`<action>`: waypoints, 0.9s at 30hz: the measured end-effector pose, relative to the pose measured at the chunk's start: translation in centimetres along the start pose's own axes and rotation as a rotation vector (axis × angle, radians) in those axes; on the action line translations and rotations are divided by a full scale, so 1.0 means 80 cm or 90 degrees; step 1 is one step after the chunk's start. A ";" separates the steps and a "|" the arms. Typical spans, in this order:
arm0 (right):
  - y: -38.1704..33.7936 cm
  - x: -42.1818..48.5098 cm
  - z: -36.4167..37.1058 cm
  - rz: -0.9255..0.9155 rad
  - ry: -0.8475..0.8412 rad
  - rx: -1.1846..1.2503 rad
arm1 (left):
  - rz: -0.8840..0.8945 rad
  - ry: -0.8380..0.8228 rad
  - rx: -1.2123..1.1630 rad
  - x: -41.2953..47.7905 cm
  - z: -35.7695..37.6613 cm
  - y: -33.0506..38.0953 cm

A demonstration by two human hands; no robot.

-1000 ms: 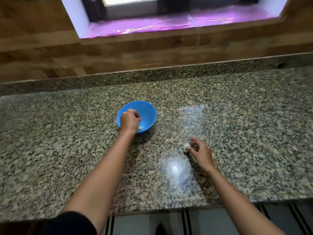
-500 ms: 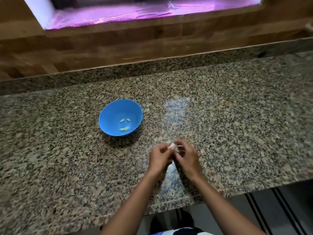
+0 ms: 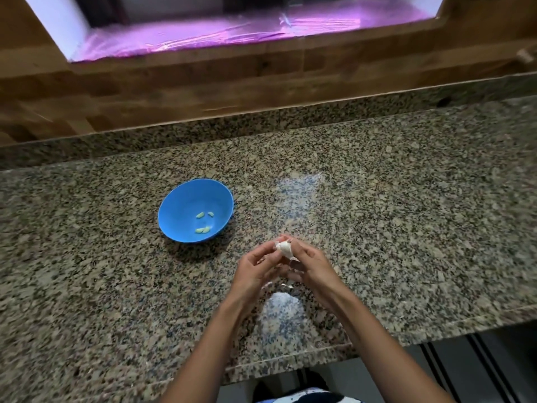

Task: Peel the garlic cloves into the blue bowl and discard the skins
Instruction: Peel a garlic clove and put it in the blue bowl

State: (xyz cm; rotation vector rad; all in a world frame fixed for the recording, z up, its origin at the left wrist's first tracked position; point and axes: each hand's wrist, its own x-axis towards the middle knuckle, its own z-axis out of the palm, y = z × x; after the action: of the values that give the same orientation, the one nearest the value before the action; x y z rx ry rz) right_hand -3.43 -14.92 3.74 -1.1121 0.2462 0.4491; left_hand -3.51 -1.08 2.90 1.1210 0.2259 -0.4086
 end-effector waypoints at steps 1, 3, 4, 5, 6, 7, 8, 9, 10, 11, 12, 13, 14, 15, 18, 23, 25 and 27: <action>0.000 0.000 -0.001 0.000 0.017 0.026 | 0.025 0.035 0.059 0.002 0.000 -0.002; 0.003 0.002 -0.004 -0.013 0.077 0.042 | 0.075 0.145 0.137 0.005 0.002 -0.005; 0.006 0.004 -0.006 -0.023 0.107 0.032 | 0.108 0.187 0.164 0.006 0.003 -0.006; 0.008 0.004 -0.008 -0.033 0.129 0.022 | 0.145 0.206 0.190 0.005 0.004 -0.007; 0.011 0.005 -0.009 -0.043 0.137 0.013 | 0.182 0.206 0.218 0.004 0.006 -0.009; 0.013 0.004 -0.008 -0.048 0.132 0.012 | 0.215 0.197 0.249 0.001 0.008 -0.010; 0.015 0.005 -0.008 -0.050 0.123 0.023 | 0.243 0.187 0.279 -0.002 0.011 -0.011; 0.015 0.004 -0.007 -0.046 0.113 0.044 | 0.267 0.180 0.309 -0.005 0.013 -0.013; 0.015 0.003 -0.008 -0.039 0.100 0.065 | 0.283 0.177 0.333 -0.007 0.014 -0.014; 0.014 0.002 -0.007 -0.028 0.084 0.082 | 0.291 0.178 0.347 -0.008 0.014 -0.015; 0.013 0.000 -0.008 -0.013 0.065 0.093 | 0.290 0.181 0.352 -0.007 0.012 -0.016; 0.012 -0.002 -0.009 0.000 0.044 0.105 | 0.280 0.182 0.351 -0.006 0.011 -0.015; 0.012 -0.002 -0.011 0.008 0.028 0.116 | 0.267 0.177 0.349 -0.006 0.009 -0.015; 0.012 -0.003 -0.012 0.013 0.019 0.125 | 0.255 0.166 0.354 -0.005 0.007 -0.015; 0.013 -0.005 -0.016 0.023 0.025 0.144 | 0.230 0.134 0.385 -0.004 0.005 -0.014; 0.023 -0.009 -0.016 0.040 0.046 0.179 | 0.161 0.092 0.405 0.001 -0.002 -0.010; 0.027 -0.012 -0.015 0.043 0.051 0.188 | 0.122 0.061 0.411 0.004 -0.007 -0.009; 0.032 -0.013 -0.015 0.045 0.051 0.193 | 0.090 0.036 0.397 0.007 -0.011 -0.007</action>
State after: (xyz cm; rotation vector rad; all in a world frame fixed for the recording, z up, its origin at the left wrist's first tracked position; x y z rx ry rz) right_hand -5.53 -15.30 1.64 -0.8264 0.4118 0.4147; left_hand -3.23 -0.57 1.87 1.7509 0.0643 -0.3281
